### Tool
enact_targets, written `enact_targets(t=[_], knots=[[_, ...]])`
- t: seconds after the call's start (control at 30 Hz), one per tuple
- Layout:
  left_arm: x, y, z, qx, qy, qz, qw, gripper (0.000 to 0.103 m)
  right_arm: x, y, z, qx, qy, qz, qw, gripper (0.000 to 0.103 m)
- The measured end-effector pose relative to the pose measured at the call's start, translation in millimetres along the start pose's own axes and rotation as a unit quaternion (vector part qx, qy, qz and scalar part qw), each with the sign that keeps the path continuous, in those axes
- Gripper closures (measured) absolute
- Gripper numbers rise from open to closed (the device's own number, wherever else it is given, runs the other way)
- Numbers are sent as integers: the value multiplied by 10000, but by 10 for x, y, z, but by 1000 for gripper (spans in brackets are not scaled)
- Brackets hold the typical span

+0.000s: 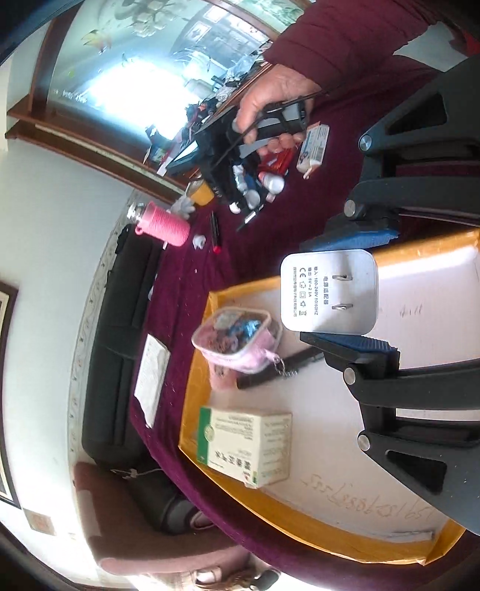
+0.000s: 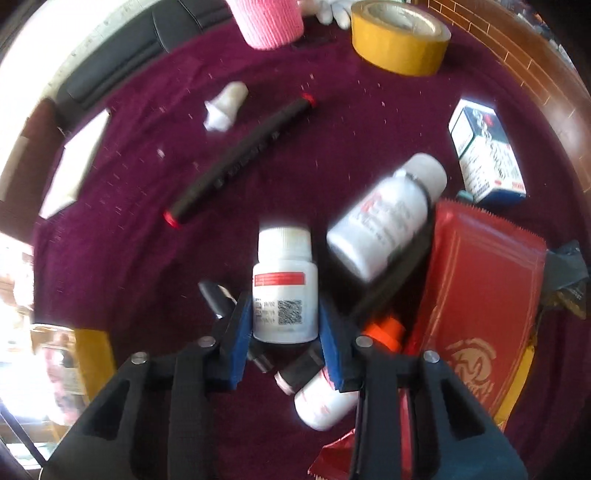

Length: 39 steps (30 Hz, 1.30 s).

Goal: Organize objects
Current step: 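Carry the plug toward the tray with the left gripper while the right grasps a white bottle, then release the plug in the tray with the left gripper while the right releases the bottle there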

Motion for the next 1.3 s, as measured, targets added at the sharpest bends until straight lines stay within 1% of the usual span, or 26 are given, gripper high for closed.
enact_targets(t=[0.07, 0.1, 0.2, 0.3, 0.37, 0.4, 0.47, 0.53, 0.6, 0.63, 0.7, 0.8, 0.83, 0.93, 0.97, 1.0, 1.03, 1.07, 1.1, 1.13, 1.17, 1.27, 1.3], knots=[[-19, 82, -12, -90, -7, 41, 10000, 69, -16, -17, -18, -83, -164, -119, 9998, 72], [-32, 114, -14, -127, -6, 62, 9999, 69, -31, -28, -45, -105, -190, -93, 9997, 72], [-85, 221, 5, -230, -51, 158, 9996, 69, -166, -57, -138, -93, -268, 158, 9995, 72], [-143, 337, 19, -374, -55, 250, 9990, 69, -414, 0, -270, -303, -428, 456, 9976, 72], [-158, 425, 32, -480, -1, 377, 9981, 69, -605, 163, -439, -550, -459, 793, 9943, 71], [-148, 454, 32, -502, 45, 419, 9978, 69, -716, 295, -572, -737, -442, 1027, 9910, 71], [-82, 509, -2, -634, 213, 461, 9967, 69, -846, 520, -791, -1042, -342, 1366, 9845, 71], [15, 565, -80, -793, 422, 520, 9946, 69, -953, 839, -1086, -1425, -179, 1746, 9741, 71], [78, 624, -154, -878, 575, 585, 9928, 69, -1011, 1141, -1377, -1809, -60, 2001, 9629, 71], [117, 664, -181, -903, 649, 649, 9917, 69, -1015, 1297, -1469, -1964, -16, 2067, 9585, 71], [220, 759, -221, -928, 797, 731, 9898, 69, -980, 1523, -1655, -2280, 10, 2062, 9516, 71], [349, 935, -258, -1179, 968, 769, 9853, 69, -881, 1778, -1880, -2548, 118, 2030, 9454, 71], [360, 961, -252, -1292, 959, 722, 9843, 69, -833, 1842, -1940, -2613, 162, 2005, 9441, 71], [334, 986, -195, -1236, 848, 856, 9850, 69, -681, 1940, -2007, -2756, 159, 1703, 9459, 71], [336, 1006, -212, -1275, 870, 915, 9838, 67, -639, 1952, -2007, -2768, 150, 1617, 9471, 71], [340, 1015, -224, -1342, 882, 883, 9831, 66, -615, 1956, -1985, -2735, 108, 1568, 9489, 71], [337, 1027, -239, -1421, 876, 830, 9825, 64, -592, 1945, -1950, -2741, 21, 1426, 9511, 71], [316, 1046, -239, -1538, 807, 780, 9817, 57, -580, 1927, -1916, -2747, -77, 1292, 9528, 71], [294, 1069, -225, -1637, 730, 791, 9806, 47, -577, 1916, -1896, -2758, -146, 1234, 9531, 71], [250, 1104, -219, -1754, 605, 838, 9791, 44, -572, 1912, -1892, -2755, -154, 1235, 9532, 71], [219, 1123, -200, -1812, 516, 865, 9783, 41, -577, 1907, -1897, -2747, -154, 1238, 9534, 71], [178, 1119, -163, -1781, 380, 908, 9791, 41, -626, 1889, -1887, -2670, -236, 1257, 9552, 67], [172, 1100, -144, -1741, 345, 904, 9800, 41, -666, 1873, -1877, -2667, -315, 1278, 9548, 63]])
Point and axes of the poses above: each gripper's, at about its wrist camera, not at the fingertips, and x roughly the way its jaws point, y to its left, z to its top, the point moved 10 cm from there along x, roughly the way its jaws point, and after that the axes turned 6 degrees about -z, right-handed, at the moved point
